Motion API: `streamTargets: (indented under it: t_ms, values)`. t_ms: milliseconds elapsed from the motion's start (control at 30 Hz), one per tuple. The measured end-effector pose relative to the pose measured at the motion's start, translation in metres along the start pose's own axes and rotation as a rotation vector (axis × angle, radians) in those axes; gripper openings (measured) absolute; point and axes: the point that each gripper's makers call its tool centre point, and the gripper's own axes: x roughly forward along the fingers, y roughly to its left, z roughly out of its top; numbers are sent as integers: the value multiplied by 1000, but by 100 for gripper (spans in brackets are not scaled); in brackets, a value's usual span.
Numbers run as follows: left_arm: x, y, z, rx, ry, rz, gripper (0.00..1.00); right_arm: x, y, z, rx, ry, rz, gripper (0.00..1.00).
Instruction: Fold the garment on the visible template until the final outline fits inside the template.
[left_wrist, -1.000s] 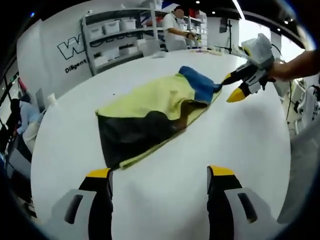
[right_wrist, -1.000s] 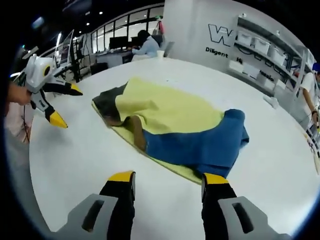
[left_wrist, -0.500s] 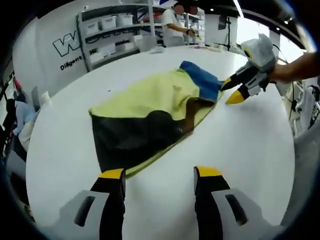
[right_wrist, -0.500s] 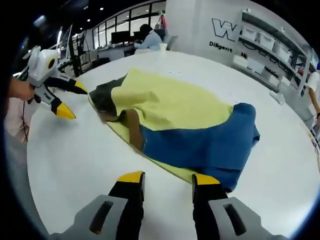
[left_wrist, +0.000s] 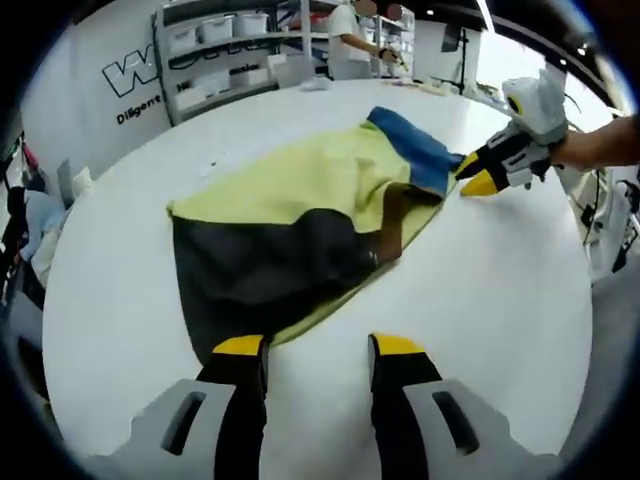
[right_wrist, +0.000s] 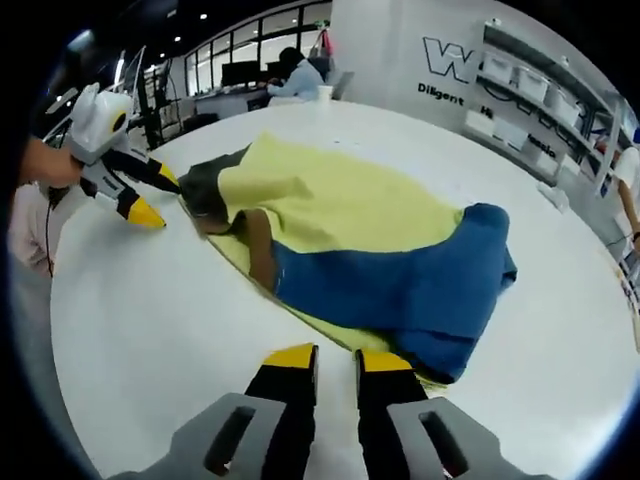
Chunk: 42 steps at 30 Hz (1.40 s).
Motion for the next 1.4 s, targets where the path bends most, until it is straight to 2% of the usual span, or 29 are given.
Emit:
streamTargets:
  t_ms: [33,67,133,200,267,333,400,500,533,567,633,733,800,867,900,933,1067,1100,1133,1200,1300,1400]
  values:
    - [1,4,2,-8,-10,16,29,-2,-2,-3,-53,17,-34,0]
    - [1,5,1,-15,-6,19,27,-1,1,-1,-79,9,-24,0]
    - [1,12,0,-29,-2,34,20,-2,4,1,-75,19,-20,0]
    - [0,17,1,-26,-1,50,13,0,2,1,-141,47,-3,0]
    - [0,19,1,-12,5,59,9,0,-5,8,-171,7,-43,3]
    - [0,17,0,-2,18,43,11,2,-4,15,-133,-27,-27,16]
    - [1,12,7,15,-6,6,17,6,-4,19,-84,-20,-19,23]
    - [3,11,9,18,-4,6,23,13,-7,20,-53,-3,-18,22]
    - [4,11,9,31,-5,9,23,15,-5,16,-26,15,-12,22]
    - [5,11,10,33,-6,9,23,15,-1,17,32,6,3,22]
    - [6,11,11,26,-10,4,24,14,-10,18,2,7,-10,21]
    - [8,14,9,42,5,16,19,16,-6,17,63,4,17,18]
    - [8,17,10,44,0,30,11,17,-9,18,37,8,2,15]
    - [9,26,6,18,19,74,0,16,-7,18,40,11,3,15]
    - [8,26,8,8,8,66,0,16,-7,18,44,11,1,15]
    - [8,25,7,-41,6,74,0,16,-7,17,43,10,-3,13]
    - [8,26,7,-9,8,72,0,16,-7,17,34,6,-12,6]
    - [9,27,7,-6,10,74,0,16,-8,16,15,16,-22,1]
    - [8,27,7,-11,14,79,0,15,-10,14,-12,24,-34,0]
    - [7,26,6,-16,25,83,0,15,-8,14,-17,21,-25,0]
    - [4,22,2,38,53,82,0,12,-7,12,-27,27,-21,0]
    - [0,23,-2,27,69,72,0,9,-5,10,-17,31,-15,0]
